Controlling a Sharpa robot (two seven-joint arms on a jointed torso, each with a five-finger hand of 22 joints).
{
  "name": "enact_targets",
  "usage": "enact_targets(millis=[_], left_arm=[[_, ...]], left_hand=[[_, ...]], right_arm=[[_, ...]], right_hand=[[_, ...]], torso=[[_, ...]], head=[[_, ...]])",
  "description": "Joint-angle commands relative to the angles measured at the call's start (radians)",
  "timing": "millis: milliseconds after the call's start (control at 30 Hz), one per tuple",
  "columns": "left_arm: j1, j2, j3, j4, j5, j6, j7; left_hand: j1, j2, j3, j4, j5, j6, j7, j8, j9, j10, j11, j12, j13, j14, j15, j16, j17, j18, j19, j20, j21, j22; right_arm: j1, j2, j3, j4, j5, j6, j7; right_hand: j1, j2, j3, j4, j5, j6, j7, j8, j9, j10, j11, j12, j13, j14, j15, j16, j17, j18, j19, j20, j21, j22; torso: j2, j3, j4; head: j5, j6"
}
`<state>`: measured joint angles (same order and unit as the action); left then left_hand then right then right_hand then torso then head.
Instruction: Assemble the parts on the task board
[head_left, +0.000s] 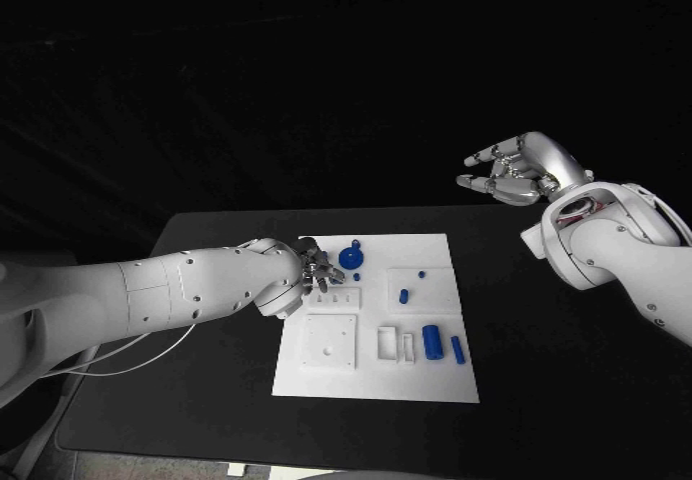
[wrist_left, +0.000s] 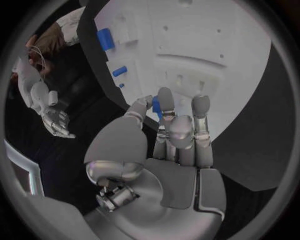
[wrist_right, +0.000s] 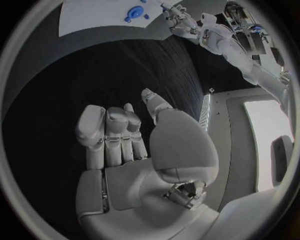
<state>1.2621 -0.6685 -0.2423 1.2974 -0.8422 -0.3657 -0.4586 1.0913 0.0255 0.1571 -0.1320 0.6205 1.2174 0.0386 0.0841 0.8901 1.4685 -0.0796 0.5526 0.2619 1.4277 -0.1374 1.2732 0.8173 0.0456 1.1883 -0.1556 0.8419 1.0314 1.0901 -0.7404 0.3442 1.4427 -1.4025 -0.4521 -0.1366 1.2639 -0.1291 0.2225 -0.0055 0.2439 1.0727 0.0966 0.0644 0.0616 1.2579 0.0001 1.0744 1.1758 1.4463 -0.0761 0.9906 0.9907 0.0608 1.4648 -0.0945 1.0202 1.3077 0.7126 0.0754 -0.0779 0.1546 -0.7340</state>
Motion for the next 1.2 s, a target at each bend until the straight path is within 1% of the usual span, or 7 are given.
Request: enact_targets(millis=[33,200,333,367,633,833,1200], left_arm=[[-0.004,0.004,0.001,-0.004,-0.030,0.000,-0.013],[-0.011,0.007,0.001,-0.010,-0.035,0.031,-0.023],[-0.016,0.010,0.001,-0.016,-0.043,0.052,-0.029],[-0.017,0.010,0.001,-0.017,-0.043,0.054,-0.029],[-0.025,0.013,0.001,-0.025,-0.046,0.073,-0.025],[-0.030,0.017,0.001,-0.030,-0.047,0.081,-0.024],[-0.037,0.022,0.001,-0.044,-0.038,0.092,-0.021]], left_hand=[[0.002,0.008,0.090,-0.086,0.005,0.078,-0.066,0.004,0.007,0.044,0.002,0.001,-0.001,0.006,-0.003,0.000,0.000,0.008,0.009,0.001,-0.007,0.002],[0.001,0.012,0.093,-0.089,0.004,0.076,-0.065,0.004,0.008,0.044,0.003,-0.002,-0.002,0.005,-0.002,-0.003,-0.004,0.008,0.010,0.002,-0.013,0.009],[0.000,0.013,0.093,-0.089,0.002,0.075,-0.065,0.004,0.009,0.044,0.003,-0.002,-0.003,0.005,-0.002,-0.003,-0.004,0.008,0.010,0.002,-0.015,0.011],[-0.005,0.017,0.091,-0.097,0.000,0.073,-0.065,0.007,0.012,0.044,0.003,-0.003,-0.001,0.006,-0.002,-0.004,-0.005,0.007,0.016,0.003,-0.036,0.037],[-0.010,0.014,0.088,-0.096,0.004,0.080,-0.067,0.010,0.012,0.044,0.003,-0.003,-0.001,0.005,-0.002,-0.004,-0.005,0.006,0.016,0.003,-0.042,0.043],[-0.011,0.015,0.089,-0.098,0.006,0.081,-0.067,0.010,0.012,0.044,0.003,-0.002,-0.001,0.006,-0.002,-0.004,-0.004,0.006,0.017,0.003,-0.046,0.047],[-0.013,0.015,0.090,-0.102,0.007,0.082,-0.067,0.009,0.012,0.044,0.003,-0.006,-0.002,0.004,-0.001,-0.009,-0.010,0.005,0.019,0.004,-0.063,0.063]], right_arm=[[0.001,0.001,0.001,0.001,-0.005,0.017,-0.004],[0.001,0.004,0.001,-0.002,-0.005,0.017,-0.010],[0.001,0.006,0.001,-0.006,-0.005,0.014,-0.021],[0.001,0.006,0.001,-0.006,-0.005,0.014,-0.022],[0.001,0.009,0.001,-0.006,-0.005,0.008,-0.031],[0.001,0.011,0.001,-0.004,-0.005,0.007,-0.034],[0.001,0.013,0.001,-0.004,-0.004,0.011,-0.035]], right_hand=[[0.007,0.001,-0.002,0.003,0.002,0.007,0.003,-0.002,0.001,-0.006,-0.002,-0.004,0.000,-0.001,0.003,-0.004,0.001,0.011,0.029,0.004,-0.001,0.134],[0.005,0.001,-0.001,0.004,0.002,0.007,0.003,-0.003,0.001,-0.008,-0.003,-0.006,-0.002,-0.002,0.003,-0.007,-0.001,0.011,0.028,0.003,-0.004,0.133],[0.003,0.000,-0.002,0.005,0.003,0.005,0.003,-0.003,0.001,-0.009,-0.002,-0.007,-0.003,-0.002,0.003,-0.009,-0.002,0.011,0.028,0.004,-0.005,0.133],[0.003,0.000,-0.002,0.005,0.003,0.005,0.003,-0.003,0.001,-0.009,-0.002,-0.007,-0.003,-0.002,0.003,-0.009,-0.002,0.011,0.028,0.004,-0.005,0.133],[0.005,0.000,0.000,0.005,0.001,0.004,0.003,-0.003,0.001,-0.010,-0.002,-0.010,-0.005,-0.002,0.003,-0.012,-0.004,0.012,0.027,0.004,-0.009,0.132],[0.005,0.000,0.000,0.005,0.001,0.004,0.003,-0.003,0.001,-0.010,-0.002,-0.010,-0.005,-0.002,0.003,-0.012,-0.004,0.012,0.027,0.004,-0.009,0.132],[0.005,0.001,0.006,0.005,-0.003,0.005,0.004,-0.003,0.001,-0.013,-0.002,-0.013,-0.008,-0.002,0.003,-0.016,-0.007,0.012,0.027,0.004,-0.014,0.131]], torso=[[0.000,0.0008,-0.0005],[0.000,0.0009,-0.0024],[-0.001,0.0007,-0.0003],[-0.001,0.0009,0.0004],[0.000,0.0013,-0.0012],[0.000,0.0000,-0.0005],[0.000,0.0005,0.0002]], head=[[0.002,-0.004],[0.000,-0.008],[0.001,-0.010],[0.001,-0.011],[0.001,-0.015],[0.002,-0.019],[0.007,-0.024]])
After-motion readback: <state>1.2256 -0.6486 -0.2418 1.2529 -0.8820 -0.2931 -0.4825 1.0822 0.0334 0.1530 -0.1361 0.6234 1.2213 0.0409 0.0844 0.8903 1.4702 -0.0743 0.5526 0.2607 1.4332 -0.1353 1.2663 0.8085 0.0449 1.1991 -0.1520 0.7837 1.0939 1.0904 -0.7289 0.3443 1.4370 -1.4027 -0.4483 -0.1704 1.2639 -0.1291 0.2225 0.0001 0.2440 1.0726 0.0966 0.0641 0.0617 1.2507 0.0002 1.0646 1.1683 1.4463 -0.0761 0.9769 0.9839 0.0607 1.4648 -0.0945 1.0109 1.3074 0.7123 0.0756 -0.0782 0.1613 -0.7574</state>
